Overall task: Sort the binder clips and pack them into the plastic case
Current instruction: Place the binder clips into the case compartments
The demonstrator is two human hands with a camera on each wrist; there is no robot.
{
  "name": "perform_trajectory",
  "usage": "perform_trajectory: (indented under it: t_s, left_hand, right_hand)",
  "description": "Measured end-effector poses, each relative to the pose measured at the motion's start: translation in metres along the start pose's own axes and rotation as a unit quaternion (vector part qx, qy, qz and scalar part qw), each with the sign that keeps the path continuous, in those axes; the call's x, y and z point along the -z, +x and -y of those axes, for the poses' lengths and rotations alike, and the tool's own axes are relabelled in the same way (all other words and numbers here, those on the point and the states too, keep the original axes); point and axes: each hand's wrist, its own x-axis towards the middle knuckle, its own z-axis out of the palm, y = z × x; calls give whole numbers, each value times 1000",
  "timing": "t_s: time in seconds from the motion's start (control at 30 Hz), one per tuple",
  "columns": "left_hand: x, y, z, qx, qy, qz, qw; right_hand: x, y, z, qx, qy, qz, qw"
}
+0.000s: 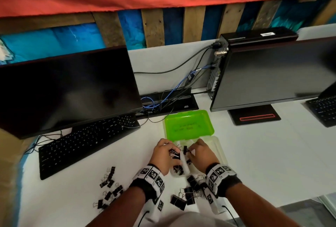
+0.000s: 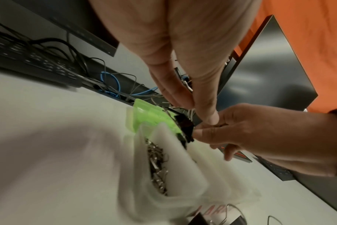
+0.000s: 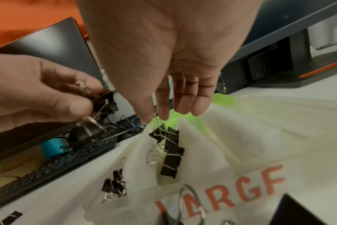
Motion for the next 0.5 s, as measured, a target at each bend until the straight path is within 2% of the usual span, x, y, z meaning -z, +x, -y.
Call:
perform_trajectory:
  t_s: [0.17, 0.5]
  left_hand:
    - [-20, 26, -20, 4, -14, -7, 1000]
    - [-49, 45, -17, 33, -30, -56, 997]
  right_hand:
    - [5, -5, -5, 14, 15, 34, 999]
    - [4, -13, -13, 23, -16, 112, 993]
